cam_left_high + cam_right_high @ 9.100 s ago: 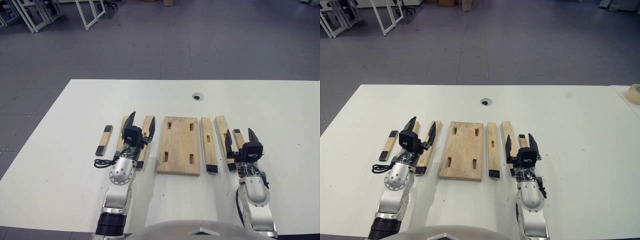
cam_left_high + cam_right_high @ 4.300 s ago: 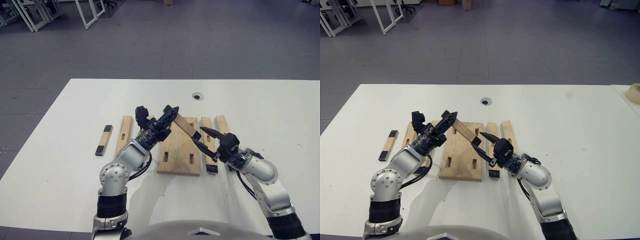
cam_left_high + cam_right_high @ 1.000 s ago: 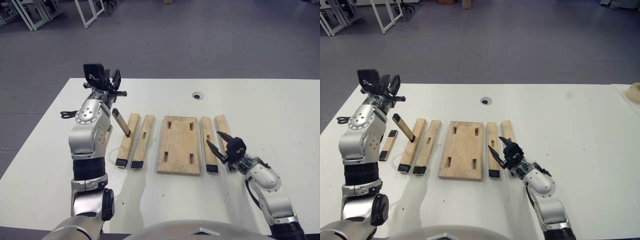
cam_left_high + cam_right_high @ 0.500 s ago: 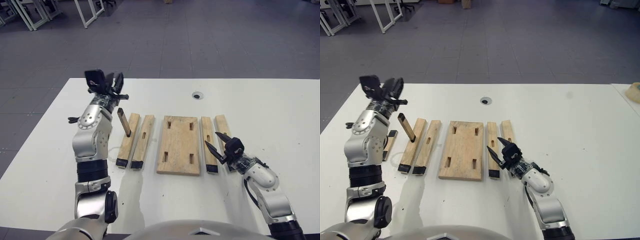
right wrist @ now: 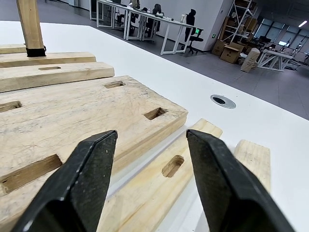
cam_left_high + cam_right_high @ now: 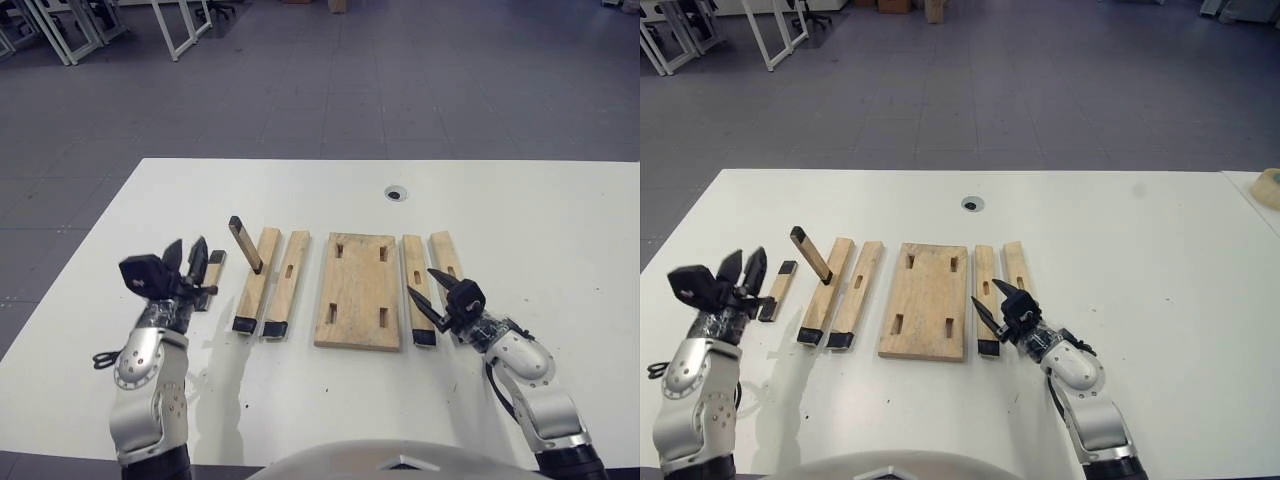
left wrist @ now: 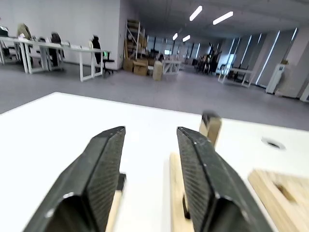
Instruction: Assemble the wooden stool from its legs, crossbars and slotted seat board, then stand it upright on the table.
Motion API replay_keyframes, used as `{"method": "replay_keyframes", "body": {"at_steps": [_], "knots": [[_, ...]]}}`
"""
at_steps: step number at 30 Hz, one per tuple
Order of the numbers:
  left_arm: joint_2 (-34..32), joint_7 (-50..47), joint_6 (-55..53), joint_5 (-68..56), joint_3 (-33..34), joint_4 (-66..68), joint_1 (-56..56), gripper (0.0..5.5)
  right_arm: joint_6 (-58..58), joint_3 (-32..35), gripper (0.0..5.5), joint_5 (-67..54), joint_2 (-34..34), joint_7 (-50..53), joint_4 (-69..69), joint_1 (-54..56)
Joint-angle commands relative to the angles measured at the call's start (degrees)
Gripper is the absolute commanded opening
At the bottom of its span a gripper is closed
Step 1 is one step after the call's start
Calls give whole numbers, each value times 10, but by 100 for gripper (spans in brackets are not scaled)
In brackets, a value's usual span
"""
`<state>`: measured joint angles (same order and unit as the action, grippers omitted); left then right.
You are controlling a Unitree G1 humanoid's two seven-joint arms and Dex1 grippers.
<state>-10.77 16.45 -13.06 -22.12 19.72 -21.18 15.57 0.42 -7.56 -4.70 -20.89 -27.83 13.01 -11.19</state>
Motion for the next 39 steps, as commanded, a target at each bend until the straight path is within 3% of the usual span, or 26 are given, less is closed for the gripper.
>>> {"method": "replay_keyframes", "body": {"at_steps": [1,9,26,34,39], "knots": [[-31,32,12,63,-60,36,43,236,7,6,263,0,-2,2,5,-2],[-42,19,-18,135,-129,53,71,236,10,8,263,-3,-6,-3,4,2],[-59,-18,-25,187,-140,77,50,236,15,11,263,-4,-3,-2,0,5],[-63,-54,-5,239,-144,85,30,115,33,23,263,-22,6,2,3,13],[-77,-80,64,292,-150,69,-9,105,140,63,263,-147,34,-1,42,41]]}}
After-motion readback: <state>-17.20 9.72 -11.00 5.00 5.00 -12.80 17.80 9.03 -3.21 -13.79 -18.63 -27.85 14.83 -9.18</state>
